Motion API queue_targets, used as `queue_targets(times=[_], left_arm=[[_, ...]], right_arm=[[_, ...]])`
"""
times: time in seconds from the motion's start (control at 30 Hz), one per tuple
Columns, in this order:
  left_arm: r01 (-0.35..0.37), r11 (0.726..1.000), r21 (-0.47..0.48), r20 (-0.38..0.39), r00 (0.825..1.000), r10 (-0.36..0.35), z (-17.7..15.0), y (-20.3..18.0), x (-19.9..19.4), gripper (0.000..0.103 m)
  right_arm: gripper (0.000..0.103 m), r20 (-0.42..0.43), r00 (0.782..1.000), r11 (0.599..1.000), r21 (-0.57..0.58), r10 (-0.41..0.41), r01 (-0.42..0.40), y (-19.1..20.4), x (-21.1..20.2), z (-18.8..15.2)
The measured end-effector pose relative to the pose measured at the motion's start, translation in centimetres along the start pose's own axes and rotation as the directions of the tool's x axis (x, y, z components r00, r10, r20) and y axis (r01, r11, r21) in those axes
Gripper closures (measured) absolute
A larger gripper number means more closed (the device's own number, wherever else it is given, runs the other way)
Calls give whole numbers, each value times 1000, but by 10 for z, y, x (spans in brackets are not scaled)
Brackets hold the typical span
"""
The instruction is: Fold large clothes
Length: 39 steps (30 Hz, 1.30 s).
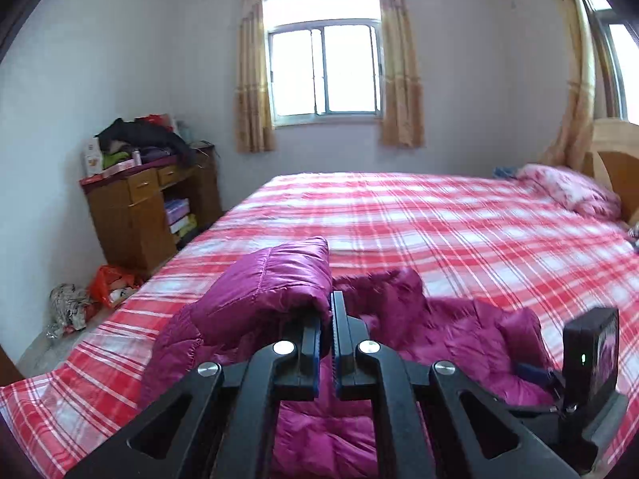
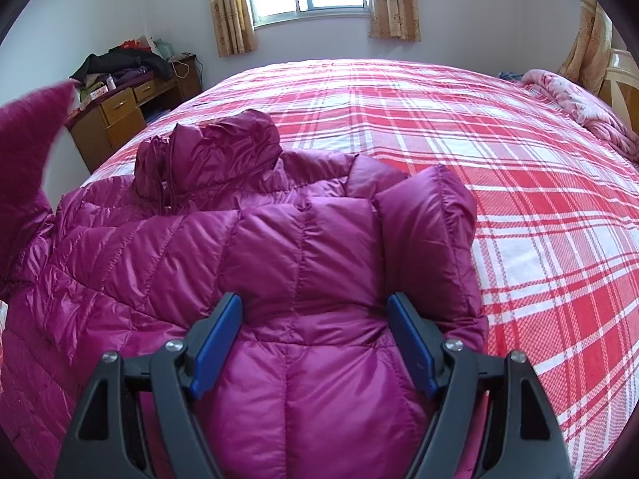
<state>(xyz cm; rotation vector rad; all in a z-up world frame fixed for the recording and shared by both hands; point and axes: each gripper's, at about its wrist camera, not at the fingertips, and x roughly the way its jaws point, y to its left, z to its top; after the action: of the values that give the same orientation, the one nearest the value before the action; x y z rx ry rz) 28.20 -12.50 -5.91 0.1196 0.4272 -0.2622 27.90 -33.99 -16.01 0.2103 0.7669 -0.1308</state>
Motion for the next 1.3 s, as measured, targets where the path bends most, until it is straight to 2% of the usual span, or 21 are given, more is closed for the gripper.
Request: queue_targets(times=[0.07,0.13,0.23,0.33,0.53,0.73,0.83,0.9,0.93,1.03,1.1,1.2,1.27,1.3], left_arm=[[34,999,26,-76,997,-32,-23,-21,16,100],[41,998,43,-142,989,-35,-42,-35,27,100],[57,998,41,-245,968,-45,-68,-42,42,99],[68,996,52,-316,948,-49,-80,-46,49,98],[113,993,43,-315,945,-94,-89,-37,13,95],[144,988,55,-331,936,-118,-102,-28,-23,92],[132,991,36,-312,943,-114,-111,-20,-49,92],[104,994,-23,-297,949,-106,-113,-4,-64,92],[74,996,-53,-292,953,-87,-114,7,-71,92],[-34,992,-119,-292,957,-2,-117,38,-81,92],[-122,984,-131,-306,949,77,-117,55,-84,92],[-196,967,-162,-300,943,142,-116,76,-94,91],[-217,955,-204,-295,944,152,-115,89,-103,91],[-214,950,-229,-296,945,141,-115,94,-106,89]], right_arm=[[25,2,1000,1000,9,9,-9,-2,0,0],[25,3,1000,1000,16,17,-17,-3,0,0],[25,5,1000,999,23,26,-26,-5,0,0],[25,6,999,999,34,36,-36,-7,0,0],[25,4,999,998,39,41,-41,-7,0,0],[17,-29,999,1000,-1,24,-24,1,5,2],[17,-36,999,1000,-21,-8,7,4,5,2],[20,-5,998,998,-32,-59,59,10,-5,2],[20,15,999,999,-30,-42,42,14,-14,3],[20,82,992,995,-6,96,-96,38,-47,7],[15,108,979,984,-67,173,-167,71,-64,12],[7,98,961,953,-189,259,-238,126,-72,13],[7,80,963,931,-287,256,-224,162,-65,11],[7,71,975,925,-335,212,-177,178,-57,10]])
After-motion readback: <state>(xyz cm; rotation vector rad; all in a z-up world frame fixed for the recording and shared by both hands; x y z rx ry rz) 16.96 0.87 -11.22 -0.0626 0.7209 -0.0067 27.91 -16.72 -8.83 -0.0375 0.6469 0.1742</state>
